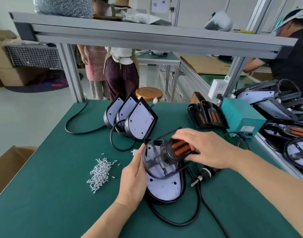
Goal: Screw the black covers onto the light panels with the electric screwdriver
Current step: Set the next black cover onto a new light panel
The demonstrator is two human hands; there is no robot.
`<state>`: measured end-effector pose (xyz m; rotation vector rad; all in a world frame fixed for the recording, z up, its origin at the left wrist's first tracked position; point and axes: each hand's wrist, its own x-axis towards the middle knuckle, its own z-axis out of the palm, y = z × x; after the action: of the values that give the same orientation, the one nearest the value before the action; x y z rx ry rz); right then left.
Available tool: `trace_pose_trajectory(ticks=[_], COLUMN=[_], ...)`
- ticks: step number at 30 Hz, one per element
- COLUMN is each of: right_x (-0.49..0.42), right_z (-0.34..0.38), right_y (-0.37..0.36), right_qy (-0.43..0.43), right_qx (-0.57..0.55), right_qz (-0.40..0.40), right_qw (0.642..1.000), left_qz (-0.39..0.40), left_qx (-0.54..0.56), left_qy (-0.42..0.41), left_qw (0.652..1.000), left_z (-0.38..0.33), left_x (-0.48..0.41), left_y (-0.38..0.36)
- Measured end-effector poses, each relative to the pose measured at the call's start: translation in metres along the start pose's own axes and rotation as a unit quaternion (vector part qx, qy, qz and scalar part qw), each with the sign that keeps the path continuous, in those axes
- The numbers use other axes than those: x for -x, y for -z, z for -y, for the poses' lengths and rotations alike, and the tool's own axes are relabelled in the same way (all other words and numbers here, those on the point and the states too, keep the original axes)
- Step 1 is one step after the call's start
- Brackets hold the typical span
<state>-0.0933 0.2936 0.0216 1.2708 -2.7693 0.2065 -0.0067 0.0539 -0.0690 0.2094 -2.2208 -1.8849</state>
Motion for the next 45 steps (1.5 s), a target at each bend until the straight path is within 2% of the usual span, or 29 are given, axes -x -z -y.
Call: trace_pose_trajectory(ticks=[4,9,15,18,21,27,31,32,33,36,39,41,43,45], right_x=[0.008,-0.011,-0.044,-0.044,-0.036,-0.021,-0.008,-0.008,-0.009,-0.015,-0.011,-0.01,-0.01,-0.008], right_z=[-0.011,-0.002,0.027,0.034,0.051,0.073,0.105,0.12,0.13,0.137,0.132,0.133,0.134,0.132], right_y=[0.007,0.004,-0.004,-0.003,-0.018,-0.042,-0.058,-0.062,-0.066,-0.07,-0.082,-0.081,-0.077,-0.076], right_qy=[0.065,0.151,0.157,0.114,0.045,-0.089,-0.246,-0.264,-0.257,-0.291,-0.292,-0.29,-0.293,-0.291], right_qx=[0.081,0.122,0.149,0.138,0.108,0.069,-0.096,-0.113,-0.085,-0.064,-0.096,-0.081,-0.068,-0.1], right_qz=[-0.029,0.024,0.072,0.082,0.069,-0.017,-0.007,-0.011,-0.036,-0.035,0.01,-0.015,-0.007,-0.006], right_qw=[0.994,0.981,0.974,0.981,0.991,0.993,0.964,0.958,0.962,0.954,0.952,0.953,0.954,0.951], left_qz=[0.001,0.008,0.012,0.025,0.042,0.039,0.03,0.025,0.022,0.024,0.028,0.043,0.063,0.074], left_qx=[-0.022,-0.024,-0.019,0.002,-0.055,-0.101,-0.127,-0.131,-0.129,-0.11,-0.105,-0.097,-0.093,-0.107], left_qy=[-0.009,-0.002,0.009,0.018,0.012,0.011,0.01,0.01,0.012,0.023,0.023,0.014,0.008,0.007], left_qw=[1.0,1.0,1.0,1.0,0.998,0.994,0.991,0.991,0.991,0.993,0.994,0.994,0.994,0.991], left_z=[0.001,-0.002,-0.004,-0.008,-0.014,-0.013,-0.006,-0.005,-0.005,-0.01,-0.017,-0.022,-0.025,-0.026], left_x=[-0.001,0.0,0.001,0.003,0.006,0.007,0.005,0.004,0.004,0.002,0.005,0.005,0.003,0.001], left_y=[0.0,-0.001,0.001,0.002,0.003,0.003,0.003,0.003,0.003,0.001,0.0,0.002,0.004,0.005])
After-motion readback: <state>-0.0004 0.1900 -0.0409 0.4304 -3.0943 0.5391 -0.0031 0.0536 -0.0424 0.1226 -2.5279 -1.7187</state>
